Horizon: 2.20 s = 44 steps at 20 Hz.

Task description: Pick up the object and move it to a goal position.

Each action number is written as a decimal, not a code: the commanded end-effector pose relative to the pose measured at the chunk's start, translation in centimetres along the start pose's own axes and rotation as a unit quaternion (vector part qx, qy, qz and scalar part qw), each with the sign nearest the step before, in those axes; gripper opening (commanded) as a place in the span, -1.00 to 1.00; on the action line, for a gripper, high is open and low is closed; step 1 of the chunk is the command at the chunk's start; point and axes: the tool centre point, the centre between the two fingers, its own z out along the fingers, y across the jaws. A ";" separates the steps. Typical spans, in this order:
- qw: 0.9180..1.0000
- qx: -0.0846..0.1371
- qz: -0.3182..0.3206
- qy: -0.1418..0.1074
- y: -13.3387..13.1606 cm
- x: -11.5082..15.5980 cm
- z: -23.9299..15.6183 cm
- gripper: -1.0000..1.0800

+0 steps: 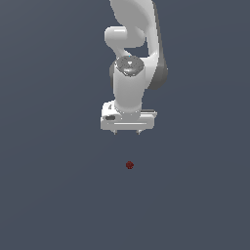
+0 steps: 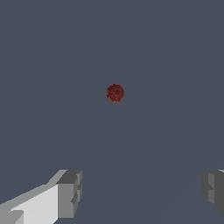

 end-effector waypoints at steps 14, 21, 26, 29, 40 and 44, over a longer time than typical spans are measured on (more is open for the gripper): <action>0.999 0.005 -0.033 -0.003 -2.0 -0.4 0.4 0.92; 1.000 0.006 -0.011 -0.003 -1.9 0.0 0.6 0.92; 1.000 0.008 0.026 -0.003 -1.8 0.5 1.1 0.92; 0.998 0.009 0.056 -0.004 -1.8 0.9 1.5 0.92; 0.979 0.012 0.204 -0.006 -1.6 3.0 3.6 0.92; 0.966 0.013 0.259 -0.006 -1.5 3.7 4.4 0.92</action>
